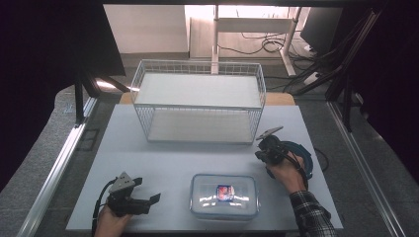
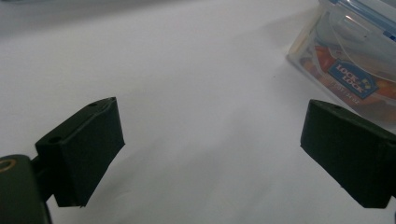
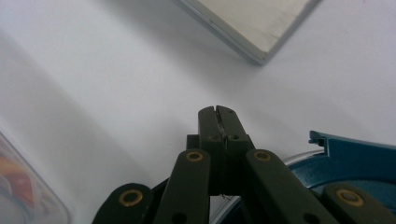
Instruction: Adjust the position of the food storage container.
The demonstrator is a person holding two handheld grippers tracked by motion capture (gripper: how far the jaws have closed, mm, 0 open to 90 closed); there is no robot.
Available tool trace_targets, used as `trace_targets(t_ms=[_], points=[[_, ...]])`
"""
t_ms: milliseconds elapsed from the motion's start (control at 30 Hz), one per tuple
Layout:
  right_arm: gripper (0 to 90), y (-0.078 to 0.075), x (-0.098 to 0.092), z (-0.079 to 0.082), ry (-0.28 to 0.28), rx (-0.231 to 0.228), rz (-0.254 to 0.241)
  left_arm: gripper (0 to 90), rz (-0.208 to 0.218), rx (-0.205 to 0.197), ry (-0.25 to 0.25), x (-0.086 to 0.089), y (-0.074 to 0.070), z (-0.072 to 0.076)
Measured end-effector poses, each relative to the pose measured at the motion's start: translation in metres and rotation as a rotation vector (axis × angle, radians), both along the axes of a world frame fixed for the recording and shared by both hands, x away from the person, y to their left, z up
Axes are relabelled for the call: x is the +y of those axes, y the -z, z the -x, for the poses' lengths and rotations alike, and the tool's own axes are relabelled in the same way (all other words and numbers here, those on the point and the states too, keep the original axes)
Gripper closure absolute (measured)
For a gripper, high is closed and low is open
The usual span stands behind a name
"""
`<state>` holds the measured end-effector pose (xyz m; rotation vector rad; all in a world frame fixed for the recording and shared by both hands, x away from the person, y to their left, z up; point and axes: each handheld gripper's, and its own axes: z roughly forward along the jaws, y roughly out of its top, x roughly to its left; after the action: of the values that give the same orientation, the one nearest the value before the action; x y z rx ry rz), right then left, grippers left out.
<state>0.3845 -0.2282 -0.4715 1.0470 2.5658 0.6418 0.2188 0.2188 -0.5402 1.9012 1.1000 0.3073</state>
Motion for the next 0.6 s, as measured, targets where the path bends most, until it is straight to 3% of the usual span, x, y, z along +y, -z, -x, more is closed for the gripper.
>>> trace_targets(t_ms=[67,167,267,400,467,533,600], points=[[89.2,-0.003,-0.002,0.008,-0.004,-0.022,-0.019,6.2,0.007,0.009,0.004,-0.001,-0.001,0.000],[89.1,-0.014,-0.009,0.038,-0.016,-0.060,-0.098,9.6,0.008,0.033,0.019,-0.007,-0.003,-0.001],[89.1,-0.017,-0.017,0.062,-0.018,-0.063,-0.123,15.7,0.046,0.051,0.064,-0.017,-0.007,-0.002],[89.1,-0.011,-0.031,0.096,0.000,-0.029,-0.159,48.0,0.071,0.043,0.120,-0.035,-0.013,-0.001],[89.1,-0.007,-0.035,0.112,-0.001,-0.008,-0.170,63.9,0.097,0.070,0.159,-0.047,-0.014,-0.001],[89.1,-0.001,-0.037,0.129,-0.005,0.014,-0.177,78.3,0.079,0.094,0.217,-0.062,-0.013,-0.001],[89.0,0.007,-0.037,0.147,-0.016,0.064,-0.172,87.5,0.050,0.120,0.271,-0.075,-0.010,0.001]])
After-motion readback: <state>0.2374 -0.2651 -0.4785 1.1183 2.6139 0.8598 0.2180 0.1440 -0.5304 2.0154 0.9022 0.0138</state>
